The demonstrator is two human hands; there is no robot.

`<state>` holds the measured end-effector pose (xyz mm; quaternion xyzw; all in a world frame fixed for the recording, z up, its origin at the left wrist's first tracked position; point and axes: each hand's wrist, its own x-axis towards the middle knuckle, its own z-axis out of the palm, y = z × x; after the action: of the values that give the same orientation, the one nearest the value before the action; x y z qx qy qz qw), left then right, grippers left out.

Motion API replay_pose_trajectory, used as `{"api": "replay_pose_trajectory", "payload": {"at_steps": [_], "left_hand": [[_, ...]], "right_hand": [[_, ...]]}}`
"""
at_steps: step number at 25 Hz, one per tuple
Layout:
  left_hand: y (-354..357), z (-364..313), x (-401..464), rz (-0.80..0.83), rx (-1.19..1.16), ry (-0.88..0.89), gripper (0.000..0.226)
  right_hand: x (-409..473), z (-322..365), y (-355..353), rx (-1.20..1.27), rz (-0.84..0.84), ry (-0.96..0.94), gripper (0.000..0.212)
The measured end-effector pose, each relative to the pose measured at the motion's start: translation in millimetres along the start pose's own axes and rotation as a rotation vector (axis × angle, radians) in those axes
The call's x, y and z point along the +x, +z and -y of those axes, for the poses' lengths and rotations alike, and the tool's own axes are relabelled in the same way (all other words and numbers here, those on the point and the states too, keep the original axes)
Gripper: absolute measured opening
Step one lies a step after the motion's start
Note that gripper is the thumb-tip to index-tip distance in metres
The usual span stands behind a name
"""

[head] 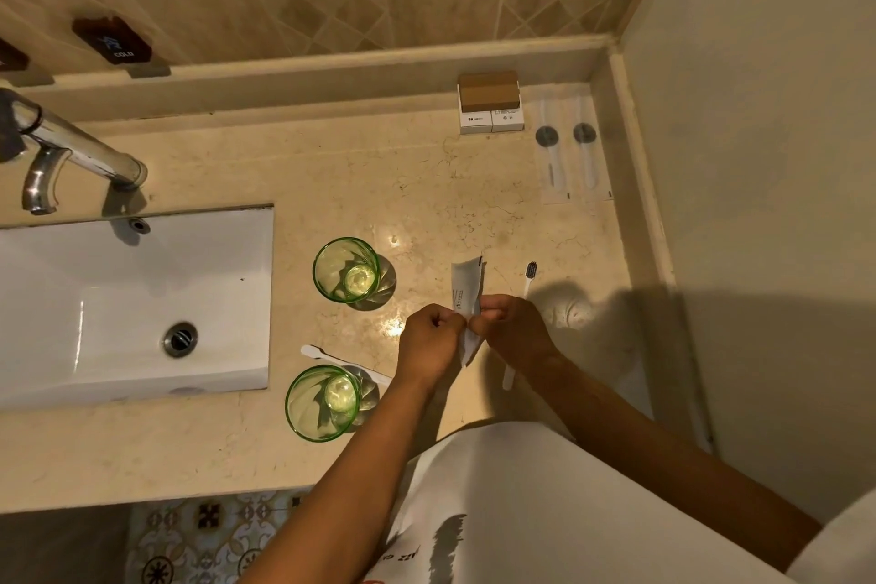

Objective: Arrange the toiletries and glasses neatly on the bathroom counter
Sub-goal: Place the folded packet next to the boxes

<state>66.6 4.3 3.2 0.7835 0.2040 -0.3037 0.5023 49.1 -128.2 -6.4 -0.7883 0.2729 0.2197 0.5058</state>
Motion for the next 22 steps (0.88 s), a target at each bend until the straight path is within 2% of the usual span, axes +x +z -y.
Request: {"api": "replay_pose_trajectory", "payload": {"at_steps": [4,7,12,14,16,18,22], "left_hand": [[-4.9,-5.9,-8.0,0.075,-0.253,-0.054,0.032],[-10.0,-7.9,-7.1,0.135,-0.473,-0.103,0.027],[-19.6,-16.9,0.6,0.108,-0.338,-0.018,0.014],[-23.5,-22.8,7.4,0.102,-0.299,0.015,0.018],[-26.0,-32.5,14.4,0.075,-0.247,0.052,0.027],[-26.9,-43.6,22.0,0.054,-0.224,0.087,0.024],[-29.3,-69.2,35.5,0.058,-0.18,0.159,0.026]], "right_hand": [[-5.6,0.1,-2.1,0.185,-0.003,0.014,0.018],[-10.6,4.8,-3.9,0.339,-0.007,0.065,0.016],[-13.7,10.9,-3.6,0.386,0.046,0.124,0.016],[-13.0,11.0,-4.4,0.41,0.041,0.131,0.017],[-13.5,13.6,-7.4,0.399,0.07,0.083,0.015],[-13.1,18.1,-12.3,0.331,0.116,0.009,0.01],[4.0,33.0,-22.4,0.323,0.053,-0.056,0.013]]}}
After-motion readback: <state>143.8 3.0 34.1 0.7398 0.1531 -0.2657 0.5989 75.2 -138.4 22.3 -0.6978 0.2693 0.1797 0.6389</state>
